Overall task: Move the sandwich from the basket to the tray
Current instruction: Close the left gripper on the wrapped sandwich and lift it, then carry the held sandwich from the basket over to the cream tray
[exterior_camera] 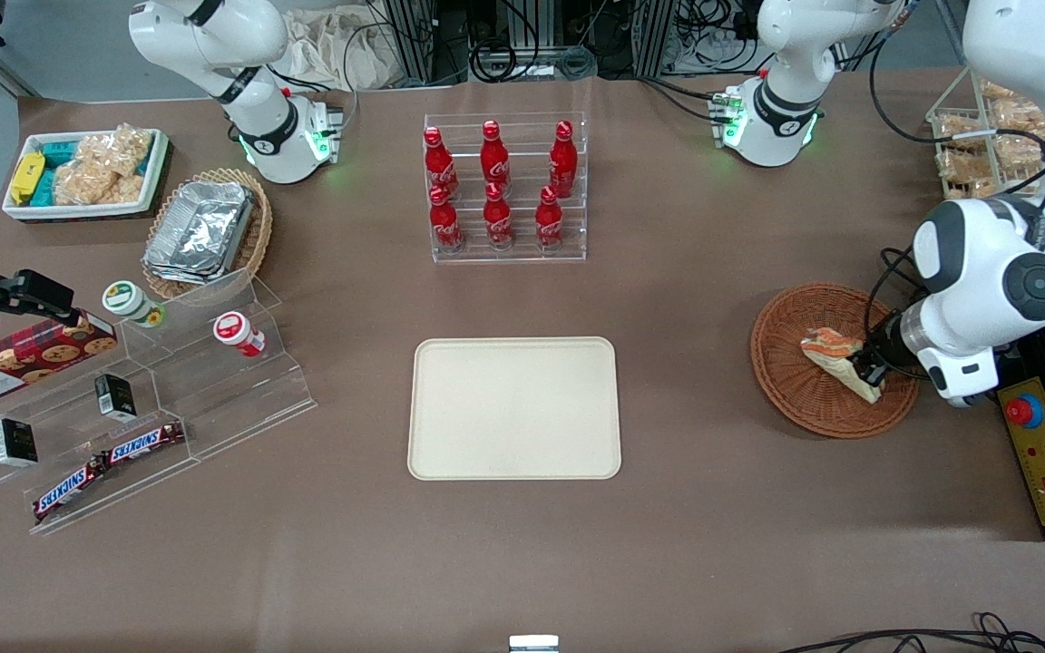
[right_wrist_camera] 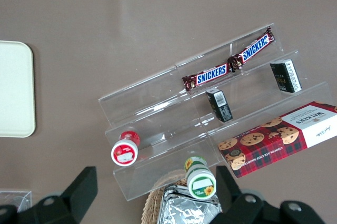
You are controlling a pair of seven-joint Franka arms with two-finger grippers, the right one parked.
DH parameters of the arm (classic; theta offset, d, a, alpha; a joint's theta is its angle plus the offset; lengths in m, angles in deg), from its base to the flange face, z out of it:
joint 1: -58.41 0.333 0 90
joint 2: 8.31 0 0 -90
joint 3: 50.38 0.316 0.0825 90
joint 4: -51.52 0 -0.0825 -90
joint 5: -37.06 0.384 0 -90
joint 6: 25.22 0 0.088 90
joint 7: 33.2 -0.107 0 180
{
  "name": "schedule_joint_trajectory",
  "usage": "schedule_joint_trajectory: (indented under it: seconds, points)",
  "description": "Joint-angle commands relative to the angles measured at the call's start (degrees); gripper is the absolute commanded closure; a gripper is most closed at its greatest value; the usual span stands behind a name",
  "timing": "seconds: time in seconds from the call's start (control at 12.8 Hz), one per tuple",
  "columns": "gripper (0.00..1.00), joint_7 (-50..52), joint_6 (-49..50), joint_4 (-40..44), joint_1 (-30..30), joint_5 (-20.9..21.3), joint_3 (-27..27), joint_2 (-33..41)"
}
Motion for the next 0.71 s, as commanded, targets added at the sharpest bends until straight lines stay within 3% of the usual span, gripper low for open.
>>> schedule_joint_trajectory:
  seconds: [0.0,0.31,0.63]
  points:
    - [1.00,-4.2,10.1,9.2,-0.5,0.3,-4.4,0.6]
    - [1.00,-8.9,25.1,25.4,-2.1,-0.2,-11.2,-3.0]
    - [0.98,-9.0,22.7,33.5,-12.1,0.3,-12.5,-12.9]
